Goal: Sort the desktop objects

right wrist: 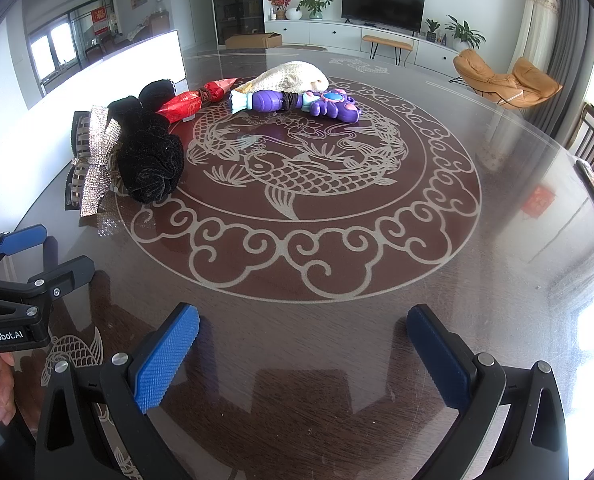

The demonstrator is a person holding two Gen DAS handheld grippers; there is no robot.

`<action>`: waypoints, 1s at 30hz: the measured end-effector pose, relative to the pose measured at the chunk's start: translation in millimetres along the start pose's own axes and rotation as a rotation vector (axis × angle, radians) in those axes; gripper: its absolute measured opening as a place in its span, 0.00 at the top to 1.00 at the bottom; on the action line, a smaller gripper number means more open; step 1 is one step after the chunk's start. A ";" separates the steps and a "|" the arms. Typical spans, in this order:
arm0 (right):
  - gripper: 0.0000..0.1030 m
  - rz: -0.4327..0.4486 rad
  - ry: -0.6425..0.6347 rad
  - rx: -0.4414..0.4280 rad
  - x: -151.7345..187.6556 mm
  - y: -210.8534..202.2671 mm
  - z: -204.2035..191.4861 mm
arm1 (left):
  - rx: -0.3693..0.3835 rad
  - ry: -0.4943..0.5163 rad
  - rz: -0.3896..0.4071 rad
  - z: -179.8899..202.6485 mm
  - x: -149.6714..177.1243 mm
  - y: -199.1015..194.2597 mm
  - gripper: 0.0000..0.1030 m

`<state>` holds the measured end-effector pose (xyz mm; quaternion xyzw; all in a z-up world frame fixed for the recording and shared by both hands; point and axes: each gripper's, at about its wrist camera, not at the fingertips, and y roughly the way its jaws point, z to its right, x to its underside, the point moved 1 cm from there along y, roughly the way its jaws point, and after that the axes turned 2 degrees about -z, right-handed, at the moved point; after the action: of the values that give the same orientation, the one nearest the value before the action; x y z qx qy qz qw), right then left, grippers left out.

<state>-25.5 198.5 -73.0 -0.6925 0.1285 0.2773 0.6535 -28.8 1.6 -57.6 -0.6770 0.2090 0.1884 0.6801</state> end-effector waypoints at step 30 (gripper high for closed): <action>0.00 0.000 0.000 0.000 0.0 0.0 0.0 | 0.000 -0.002 -0.001 -1.8 1.9 -2.4 0.00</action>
<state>-25.5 198.5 -73.0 -0.6924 0.1286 0.2772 0.6536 -26.0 -0.3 -56.6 -0.6769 0.2080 0.1887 0.6804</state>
